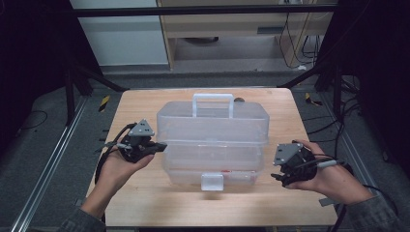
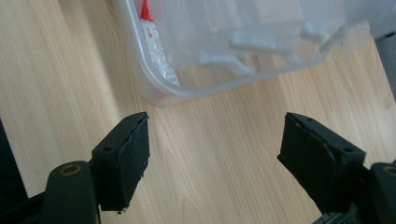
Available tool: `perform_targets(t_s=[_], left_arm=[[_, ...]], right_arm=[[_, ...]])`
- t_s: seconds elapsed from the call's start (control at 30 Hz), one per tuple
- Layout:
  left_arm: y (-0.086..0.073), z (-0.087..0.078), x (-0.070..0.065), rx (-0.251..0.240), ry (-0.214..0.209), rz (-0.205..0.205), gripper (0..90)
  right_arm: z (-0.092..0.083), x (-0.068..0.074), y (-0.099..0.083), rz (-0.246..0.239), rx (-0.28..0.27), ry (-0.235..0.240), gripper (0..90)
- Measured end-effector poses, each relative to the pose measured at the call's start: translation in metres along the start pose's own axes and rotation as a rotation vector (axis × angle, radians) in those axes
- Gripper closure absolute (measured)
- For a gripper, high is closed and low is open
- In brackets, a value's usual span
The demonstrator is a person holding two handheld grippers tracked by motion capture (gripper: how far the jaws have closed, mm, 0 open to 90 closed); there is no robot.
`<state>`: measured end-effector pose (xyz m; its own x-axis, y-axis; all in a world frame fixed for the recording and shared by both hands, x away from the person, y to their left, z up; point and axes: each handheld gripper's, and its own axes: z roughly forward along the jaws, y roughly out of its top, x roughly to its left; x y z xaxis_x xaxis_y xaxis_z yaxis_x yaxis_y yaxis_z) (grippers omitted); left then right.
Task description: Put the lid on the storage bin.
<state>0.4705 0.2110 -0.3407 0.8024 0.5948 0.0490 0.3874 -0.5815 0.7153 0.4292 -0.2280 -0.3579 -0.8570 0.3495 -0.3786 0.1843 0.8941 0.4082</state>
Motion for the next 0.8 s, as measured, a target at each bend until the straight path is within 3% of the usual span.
perform_targets(t_s=[0.33, 0.8], left_arm=[[-0.01, -0.001, -0.006, -0.002, -0.018, 0.0, 90.0], [-0.025, -0.005, -0.007, -0.014, -0.001, -0.014, 90.0]], right_arm=[[0.003, 0.0, -0.018, 0.042, 0.01, -0.003, 23.8], [0.012, 0.001, -0.023, 0.068, 0.016, -0.008, 22.5]])
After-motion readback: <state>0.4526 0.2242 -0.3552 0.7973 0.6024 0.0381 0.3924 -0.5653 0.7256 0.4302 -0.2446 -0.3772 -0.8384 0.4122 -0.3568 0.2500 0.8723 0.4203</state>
